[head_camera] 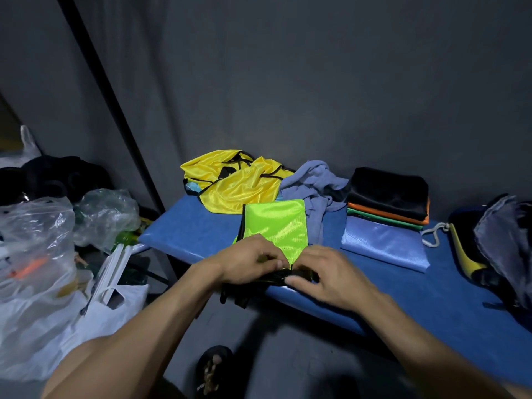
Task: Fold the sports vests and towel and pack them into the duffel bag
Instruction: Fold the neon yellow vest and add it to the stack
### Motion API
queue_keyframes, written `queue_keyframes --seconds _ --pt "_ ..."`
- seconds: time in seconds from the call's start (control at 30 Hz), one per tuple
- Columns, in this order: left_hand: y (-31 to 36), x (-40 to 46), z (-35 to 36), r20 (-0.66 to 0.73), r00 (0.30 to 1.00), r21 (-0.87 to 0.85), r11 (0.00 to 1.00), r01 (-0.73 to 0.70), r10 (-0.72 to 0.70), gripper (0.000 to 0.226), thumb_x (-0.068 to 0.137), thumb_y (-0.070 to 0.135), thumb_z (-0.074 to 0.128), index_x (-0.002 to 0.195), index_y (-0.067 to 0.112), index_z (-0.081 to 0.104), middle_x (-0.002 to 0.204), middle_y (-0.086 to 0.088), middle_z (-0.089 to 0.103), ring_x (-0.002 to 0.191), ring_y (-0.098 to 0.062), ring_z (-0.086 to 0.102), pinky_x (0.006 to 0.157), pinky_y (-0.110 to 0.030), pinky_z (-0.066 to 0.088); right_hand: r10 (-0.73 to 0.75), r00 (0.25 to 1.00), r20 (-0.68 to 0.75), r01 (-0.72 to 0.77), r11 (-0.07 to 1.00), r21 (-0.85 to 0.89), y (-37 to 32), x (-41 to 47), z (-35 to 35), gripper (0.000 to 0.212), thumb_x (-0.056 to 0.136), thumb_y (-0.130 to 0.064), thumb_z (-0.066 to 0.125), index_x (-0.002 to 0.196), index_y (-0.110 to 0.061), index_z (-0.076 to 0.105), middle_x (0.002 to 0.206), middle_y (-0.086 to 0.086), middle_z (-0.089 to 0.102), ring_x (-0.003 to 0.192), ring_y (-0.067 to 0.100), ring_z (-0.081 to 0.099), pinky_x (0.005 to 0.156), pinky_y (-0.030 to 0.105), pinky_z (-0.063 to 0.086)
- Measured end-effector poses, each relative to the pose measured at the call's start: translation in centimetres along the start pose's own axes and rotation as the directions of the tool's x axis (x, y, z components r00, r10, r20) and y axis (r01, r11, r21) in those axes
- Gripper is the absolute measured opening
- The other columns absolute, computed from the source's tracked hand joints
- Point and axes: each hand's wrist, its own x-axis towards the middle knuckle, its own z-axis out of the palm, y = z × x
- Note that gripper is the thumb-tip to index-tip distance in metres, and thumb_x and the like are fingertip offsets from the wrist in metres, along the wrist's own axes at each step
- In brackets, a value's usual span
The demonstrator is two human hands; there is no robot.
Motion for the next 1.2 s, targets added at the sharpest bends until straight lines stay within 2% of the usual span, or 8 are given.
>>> queue_keyframes --seconds 0.1,0.2,0.4,0.47,0.57,0.7,0.9,1.2 --pt "-0.4 -1.8 -0.9 -0.289 0.951 -0.039 0.994 0.099 -0.106 0.022 0.100 0.012 0.059 0.112 0.023 0.074 0.109 0.014 0.068 0.102 0.003 0.060 0.089 -0.013 0.044 -0.043 0.998 0.037 0.047 0.990 -0.132 -0.3 -0.5 -0.3 0.043 0.090 -0.067 0.054 0.098 -0.027 0.066 0.090 -0.013 0.059 0.087 0.011 0.054 0.076 0.026 0.041" --pt "-1.1 -4.6 -1.7 -0.477 0.830 -0.062 0.953 0.297 -0.289 0.019 0.094 0.008 0.058 0.094 0.025 0.064 0.093 0.011 0.067 0.085 -0.007 0.062 0.075 -0.026 0.049 -0.074 0.997 0.026 0.077 0.974 -0.212 -0.5 -0.4 -0.2 0.039 0.088 -0.061 0.053 0.096 -0.025 0.066 0.089 -0.011 0.061 0.086 0.015 0.057 0.073 0.029 0.043" --pt "-2.0 -9.0 -0.1 -0.208 0.802 -0.049 0.825 0.563 -0.560 0.010 0.084 0.012 0.061 0.087 0.022 0.058 0.082 0.007 0.067 0.076 -0.014 0.061 0.070 -0.031 0.049 -0.045 0.998 0.040 0.054 0.966 -0.253 -1.0 -0.5 -0.3 0.045 0.086 -0.062 0.046 0.093 -0.023 0.068 0.087 -0.007 0.063 0.086 0.020 0.059 0.072 0.035 0.049" --pt "-1.9 -9.7 1.6 -0.084 0.778 -0.281 0.764 0.581 -0.622 0.018 0.076 0.019 0.066 0.092 0.020 0.059 0.080 0.007 0.067 0.071 -0.012 0.060 0.067 -0.027 0.048 -0.030 0.998 0.047 0.041 0.964 -0.263 -1.2 -0.5 -0.3 0.044 0.086 -0.060 0.047 0.094 -0.023 0.069 0.087 -0.006 0.064 0.086 0.021 0.060 0.072 0.036 0.048" --pt "-1.4 -9.8 4.1 0.031 0.715 -0.690 0.503 0.521 -0.699 0.017 0.078 0.023 0.064 0.093 0.018 0.057 0.080 0.000 0.066 0.079 -0.016 0.066 0.069 -0.034 0.053 -0.001 0.998 0.067 0.019 0.965 -0.263 -1.4 -0.4 -0.4 0.036 0.087 -0.054 0.059 0.096 -0.020 0.069 0.090 -0.004 0.065 0.090 0.023 0.060 0.076 0.036 0.047" --pt "-0.8 -9.5 4.8 0.088 0.680 -0.897 0.238 0.371 -0.728 0.014 0.100 0.022 0.053 0.090 0.022 0.062 0.083 0.001 0.064 0.077 -0.017 0.064 0.074 -0.037 0.057 0.034 0.996 0.084 -0.012 0.968 -0.253 -2.0 -0.5 -0.6 0.035 0.090 -0.050 0.064 0.104 -0.018 0.069 0.098 0.000 0.066 0.096 0.026 0.060 0.082 0.038 0.046" --pt "-0.3 -8.6 6.2 0.018 0.604 -0.906 0.242 0.347 -0.797 0.012 0.104 0.022 0.057 0.093 0.018 0.056 0.065 0.005 0.061 0.067 -0.015 0.061 0.074 -0.040 0.059 0.070 0.994 0.080 -0.049 0.969 -0.241 -2.8 -0.7 -0.8 0.035 0.094 -0.048 0.061 0.110 -0.017 0.066 0.105 0.001 0.064 0.103 0.026 0.057 0.087 0.038 0.043" --pt "0.7 -8.1 6.6 0.030 0.652 -0.867 0.305 0.394 -0.757 0.030 0.098 0.026 0.067 0.071 0.023 0.054 0.075 0.000 0.060 0.081 -0.014 0.058 0.084 -0.043 0.060 0.092 0.992 0.082 -0.069 0.965 -0.254 -3.1 -0.7 -0.9 0.036 0.094 -0.049 0.062 0.109 -0.017 0.064 0.106 0.001 0.063 0.103 0.027 0.057 0.086 0.038 0.042"
